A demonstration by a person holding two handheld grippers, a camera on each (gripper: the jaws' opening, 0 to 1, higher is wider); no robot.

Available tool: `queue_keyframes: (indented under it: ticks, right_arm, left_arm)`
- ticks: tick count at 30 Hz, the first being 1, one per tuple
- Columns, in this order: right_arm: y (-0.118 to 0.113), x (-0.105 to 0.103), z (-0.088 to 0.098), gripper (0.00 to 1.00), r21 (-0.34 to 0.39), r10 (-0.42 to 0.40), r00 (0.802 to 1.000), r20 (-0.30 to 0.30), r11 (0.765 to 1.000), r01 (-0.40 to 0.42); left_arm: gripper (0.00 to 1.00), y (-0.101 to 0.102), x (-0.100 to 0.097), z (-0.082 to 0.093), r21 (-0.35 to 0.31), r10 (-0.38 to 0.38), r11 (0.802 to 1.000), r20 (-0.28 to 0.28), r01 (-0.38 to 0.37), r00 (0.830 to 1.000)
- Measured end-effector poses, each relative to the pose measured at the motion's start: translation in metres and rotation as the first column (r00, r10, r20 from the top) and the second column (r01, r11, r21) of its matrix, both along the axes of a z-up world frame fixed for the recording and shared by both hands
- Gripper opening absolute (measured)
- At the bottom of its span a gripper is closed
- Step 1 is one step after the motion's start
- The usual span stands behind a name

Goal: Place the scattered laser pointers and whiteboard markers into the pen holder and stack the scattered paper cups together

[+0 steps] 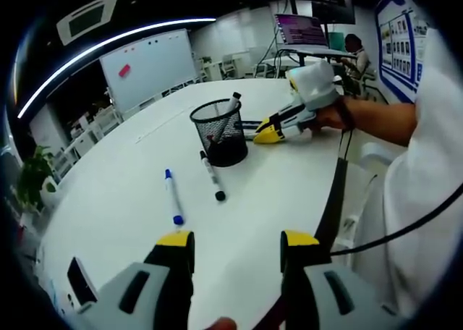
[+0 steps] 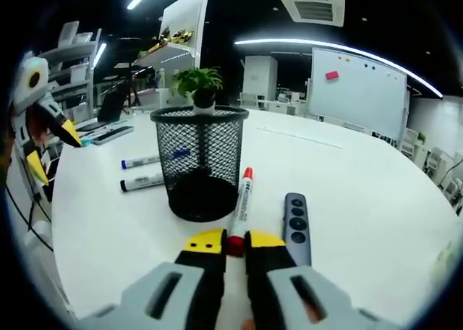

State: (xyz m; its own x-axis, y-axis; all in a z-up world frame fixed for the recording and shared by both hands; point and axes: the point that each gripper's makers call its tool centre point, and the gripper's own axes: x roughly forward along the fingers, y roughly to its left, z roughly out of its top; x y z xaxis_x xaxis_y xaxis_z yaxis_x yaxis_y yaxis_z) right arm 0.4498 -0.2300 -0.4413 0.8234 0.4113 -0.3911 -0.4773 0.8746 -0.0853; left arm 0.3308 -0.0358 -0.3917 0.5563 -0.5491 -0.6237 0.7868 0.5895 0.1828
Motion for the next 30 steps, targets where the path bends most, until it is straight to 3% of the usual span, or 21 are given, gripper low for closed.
queue_keyframes:
  ticks: [30]
  right_arm:
    - [-0.0010, 0.0005, 0.0004, 0.11, 0.001, -0.001, 1.000, 0.012, 1.000, 0.001]
  left_arm:
    - [0.48, -0.0001, -0.0027, 0.0008, 0.003, 0.007, 1.000, 0.000, -0.007, 1.000]
